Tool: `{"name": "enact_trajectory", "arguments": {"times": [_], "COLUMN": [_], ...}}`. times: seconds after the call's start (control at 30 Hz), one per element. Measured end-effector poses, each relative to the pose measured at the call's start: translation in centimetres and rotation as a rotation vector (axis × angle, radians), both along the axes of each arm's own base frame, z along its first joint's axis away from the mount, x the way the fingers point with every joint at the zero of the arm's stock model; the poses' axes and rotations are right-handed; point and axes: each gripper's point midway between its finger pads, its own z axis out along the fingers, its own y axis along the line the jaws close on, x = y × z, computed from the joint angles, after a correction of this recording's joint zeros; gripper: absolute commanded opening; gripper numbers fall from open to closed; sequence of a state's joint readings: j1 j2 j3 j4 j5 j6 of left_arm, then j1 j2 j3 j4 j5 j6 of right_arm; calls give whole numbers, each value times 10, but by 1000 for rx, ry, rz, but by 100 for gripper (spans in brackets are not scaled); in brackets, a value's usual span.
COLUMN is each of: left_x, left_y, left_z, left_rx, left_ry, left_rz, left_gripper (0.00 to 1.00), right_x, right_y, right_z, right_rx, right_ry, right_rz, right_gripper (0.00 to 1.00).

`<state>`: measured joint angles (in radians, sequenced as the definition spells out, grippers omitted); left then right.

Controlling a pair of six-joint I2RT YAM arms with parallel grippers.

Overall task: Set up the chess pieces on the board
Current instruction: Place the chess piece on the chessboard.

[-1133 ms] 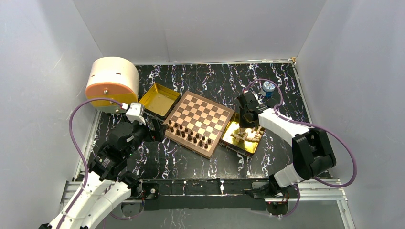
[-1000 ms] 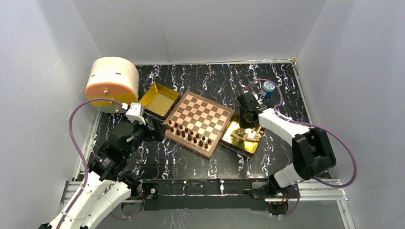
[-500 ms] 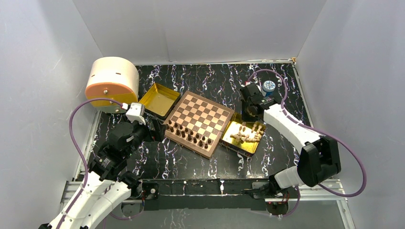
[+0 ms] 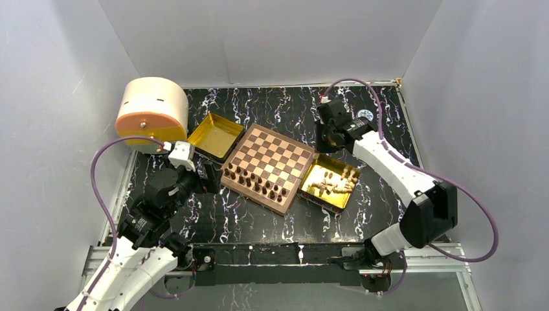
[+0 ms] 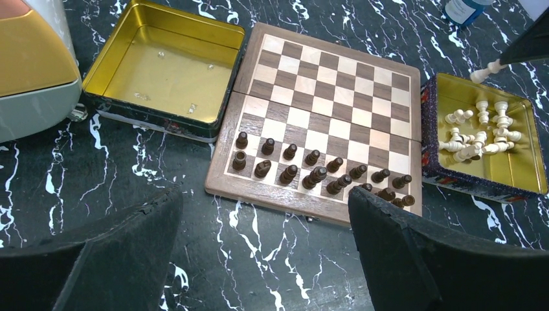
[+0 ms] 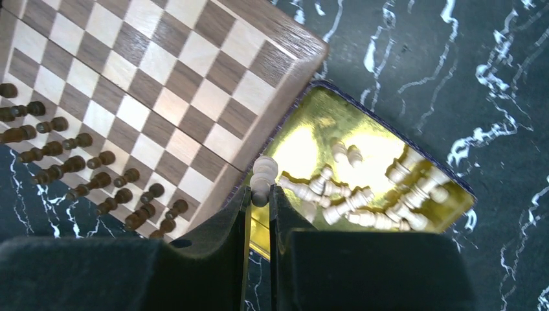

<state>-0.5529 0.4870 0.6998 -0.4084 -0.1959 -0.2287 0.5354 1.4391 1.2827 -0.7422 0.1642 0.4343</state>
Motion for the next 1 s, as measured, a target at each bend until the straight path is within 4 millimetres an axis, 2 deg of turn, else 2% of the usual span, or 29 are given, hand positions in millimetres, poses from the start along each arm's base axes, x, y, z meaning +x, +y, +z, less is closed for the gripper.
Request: {"name": "enact_trajectory", "arguments": {"times": [0.17, 0.47, 0.7, 1.0], "left_x": [-1, 0, -1, -1], "left_y": [2, 2, 3, 3], "left_z": [2, 1, 1, 2], "left_rx": [-2, 2, 2, 3], "left_ry": [-11, -10, -13, -16], "left_rz": [7, 6, 5, 5], "left_gripper": [95, 95, 95, 95], "right_x": [9, 11, 13, 23], "right_y": [24, 52, 67, 69], "right_z": [-8, -47, -69, -73], "right_rx": [-5, -58, -108, -127], "right_ry": [25, 115, 149, 135], "right_rz": [45, 110, 152, 159], "right_gripper": [13, 13, 13, 13]}}
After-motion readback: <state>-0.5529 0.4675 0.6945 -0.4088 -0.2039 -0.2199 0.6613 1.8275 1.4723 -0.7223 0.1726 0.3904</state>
